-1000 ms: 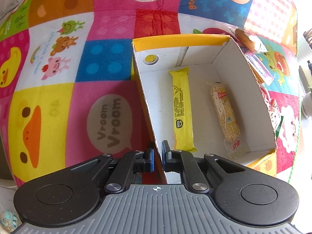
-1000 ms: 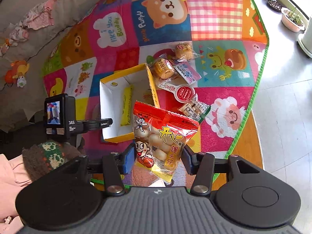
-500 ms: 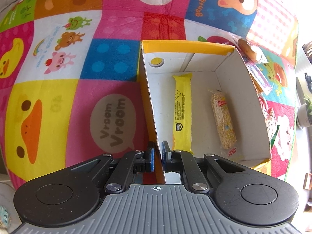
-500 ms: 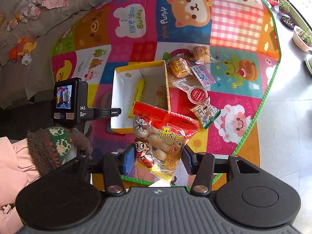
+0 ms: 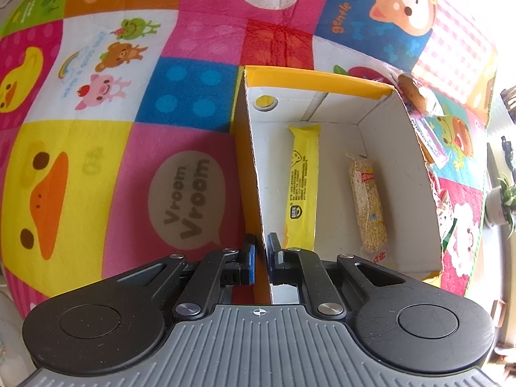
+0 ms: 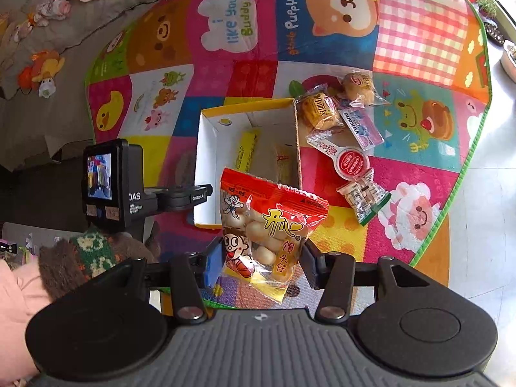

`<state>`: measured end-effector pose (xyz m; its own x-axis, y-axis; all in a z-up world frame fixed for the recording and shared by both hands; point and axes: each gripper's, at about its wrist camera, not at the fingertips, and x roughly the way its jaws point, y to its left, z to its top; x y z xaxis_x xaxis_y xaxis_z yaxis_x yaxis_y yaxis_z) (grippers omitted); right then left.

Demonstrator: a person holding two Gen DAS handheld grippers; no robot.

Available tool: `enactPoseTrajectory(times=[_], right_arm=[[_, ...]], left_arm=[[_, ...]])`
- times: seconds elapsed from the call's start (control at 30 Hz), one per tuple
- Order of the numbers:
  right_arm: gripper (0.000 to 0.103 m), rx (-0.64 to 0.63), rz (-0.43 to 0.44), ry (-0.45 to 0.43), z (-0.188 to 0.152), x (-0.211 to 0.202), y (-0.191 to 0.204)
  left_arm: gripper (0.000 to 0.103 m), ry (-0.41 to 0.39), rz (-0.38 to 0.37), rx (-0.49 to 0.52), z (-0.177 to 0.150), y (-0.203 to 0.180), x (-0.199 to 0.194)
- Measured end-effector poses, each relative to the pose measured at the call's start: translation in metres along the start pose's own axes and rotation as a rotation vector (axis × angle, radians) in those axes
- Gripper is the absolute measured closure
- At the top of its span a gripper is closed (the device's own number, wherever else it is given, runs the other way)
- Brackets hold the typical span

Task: Organize objects
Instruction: 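Grasp the red bag of round snacks with the right gripper and lift it, then drop the red snack bag into the box with the right gripper, then grasp the round bread bun bag with the right gripper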

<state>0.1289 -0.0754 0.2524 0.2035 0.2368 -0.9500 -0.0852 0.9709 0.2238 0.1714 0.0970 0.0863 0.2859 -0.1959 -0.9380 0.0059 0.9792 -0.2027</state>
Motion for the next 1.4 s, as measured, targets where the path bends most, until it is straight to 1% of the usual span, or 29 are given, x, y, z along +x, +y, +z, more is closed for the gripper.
enactPoseTrajectory(times=[0.07, 0.17, 0.27, 0.33, 0.4, 0.53, 0.63, 0.77, 0.87, 0.9, 0.97, 1.07, 1.17, 1.27, 1.33, 1.4], right_arm=[[0.054, 0.01, 0.016, 0.005, 0.011, 0.008, 0.004], [0.05, 0.016, 0.079, -0.03, 0.022, 0.013, 0.008], [0.048, 0.016, 0.097, -0.048, 0.029, 0.011, 0.005], [0.038, 0.02, 0.072, -0.055, 0.032, 0.011, -0.005], [0.034, 0.044, 0.032, -0.052, 0.032, 0.016, -0.025], [0.034, 0.147, -0.067, 0.013, 0.027, 0.04, -0.082], [0.034, 0.2, -0.135, 0.06, 0.014, 0.056, -0.124], [0.034, 0.196, -0.176, 0.088, 0.008, 0.069, -0.156], [0.034, 0.169, -0.174, 0.092, 0.017, 0.08, -0.168], [0.034, 0.159, -0.17, 0.085, 0.024, 0.084, -0.171], [0.034, 0.132, -0.156, 0.064, 0.042, 0.093, -0.174], [0.034, 0.084, -0.109, 0.02, 0.084, 0.109, -0.178], [0.033, 0.046, -0.074, -0.008, 0.13, 0.131, -0.184], [0.033, 0.002, -0.082, -0.018, 0.177, 0.159, -0.186], [0.032, -0.014, -0.083, -0.019, 0.202, 0.175, -0.186], [0.032, -0.009, -0.066, 0.0, 0.22, 0.191, -0.185]], left_arm=[[0.094, 0.002, 0.001, -0.008, 0.0, 0.0, 0.001], [0.094, 0.006, 0.0, -0.021, 0.001, 0.001, 0.001], [0.094, 0.011, 0.001, -0.025, 0.001, 0.002, 0.002], [0.094, 0.015, 0.003, -0.03, 0.001, 0.002, 0.004], [0.094, 0.02, 0.006, -0.036, 0.002, 0.002, 0.005], [0.094, 0.032, 0.015, -0.043, 0.003, 0.001, 0.008], [0.094, 0.048, 0.03, -0.042, 0.003, -0.001, 0.011], [0.094, 0.064, 0.054, -0.059, 0.001, -0.003, 0.014], [0.095, 0.061, 0.07, -0.06, -0.002, -0.006, 0.014], [0.095, 0.065, 0.079, -0.045, -0.004, -0.008, 0.015], [0.096, 0.1, 0.099, 0.003, -0.007, -0.013, 0.018], [0.096, 0.138, 0.125, 0.038, -0.012, -0.019, 0.017], [0.096, 0.162, 0.149, 0.005, -0.014, -0.02, 0.018], [0.096, 0.166, 0.175, -0.048, -0.012, -0.021, 0.017], [0.096, 0.162, 0.182, -0.072, -0.01, -0.022, 0.015], [0.096, 0.157, 0.193, -0.085, -0.007, -0.025, 0.013]])
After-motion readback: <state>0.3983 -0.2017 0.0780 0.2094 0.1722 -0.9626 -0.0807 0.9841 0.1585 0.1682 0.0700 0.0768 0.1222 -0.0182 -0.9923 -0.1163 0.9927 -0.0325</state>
